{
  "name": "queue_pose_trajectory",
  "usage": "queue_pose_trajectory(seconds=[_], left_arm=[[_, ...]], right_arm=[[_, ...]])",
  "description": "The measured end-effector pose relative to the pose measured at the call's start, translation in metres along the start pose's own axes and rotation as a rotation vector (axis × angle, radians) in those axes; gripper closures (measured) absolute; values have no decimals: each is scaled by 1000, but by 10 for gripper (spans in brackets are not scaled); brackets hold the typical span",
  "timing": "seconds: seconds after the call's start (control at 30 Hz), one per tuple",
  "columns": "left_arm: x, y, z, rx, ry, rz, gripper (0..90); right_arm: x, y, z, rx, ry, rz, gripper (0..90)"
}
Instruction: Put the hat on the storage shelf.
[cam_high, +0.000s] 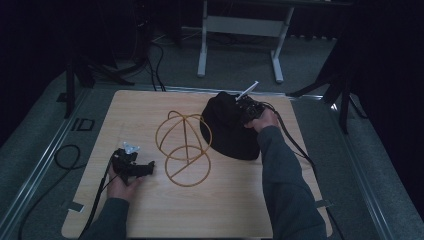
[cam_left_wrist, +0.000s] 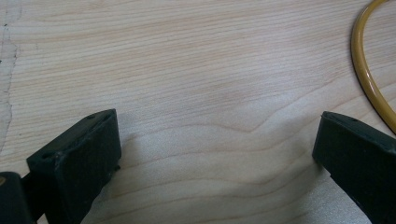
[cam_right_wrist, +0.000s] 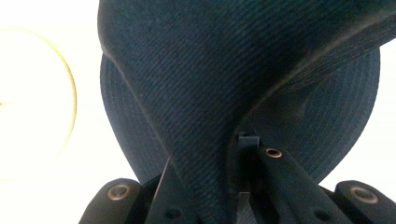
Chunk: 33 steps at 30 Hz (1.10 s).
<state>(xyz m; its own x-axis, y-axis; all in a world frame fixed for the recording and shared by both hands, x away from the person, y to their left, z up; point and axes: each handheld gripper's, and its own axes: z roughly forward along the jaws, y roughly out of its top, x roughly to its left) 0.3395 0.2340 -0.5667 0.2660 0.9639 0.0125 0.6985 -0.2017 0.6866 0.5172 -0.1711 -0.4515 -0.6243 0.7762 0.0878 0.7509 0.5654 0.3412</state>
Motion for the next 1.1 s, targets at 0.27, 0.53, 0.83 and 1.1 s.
queue_pose_trajectory(seconds=[0.27,0.53,0.83,1.1], left_arm=[[0,0,0,0,0,0,13],[0,0,0,0,0,0,13],[0,0,0,-2,0,-2,13],[0,0,0,-5,1,-4,13]], right_arm=[[-3,-9,-15,-26,21,-16,865],[3,-13,-32,-35,10,-56,868],[15,-16,-50,-35,19,-118,871],[17,-18,-67,-73,42,-126,870]])
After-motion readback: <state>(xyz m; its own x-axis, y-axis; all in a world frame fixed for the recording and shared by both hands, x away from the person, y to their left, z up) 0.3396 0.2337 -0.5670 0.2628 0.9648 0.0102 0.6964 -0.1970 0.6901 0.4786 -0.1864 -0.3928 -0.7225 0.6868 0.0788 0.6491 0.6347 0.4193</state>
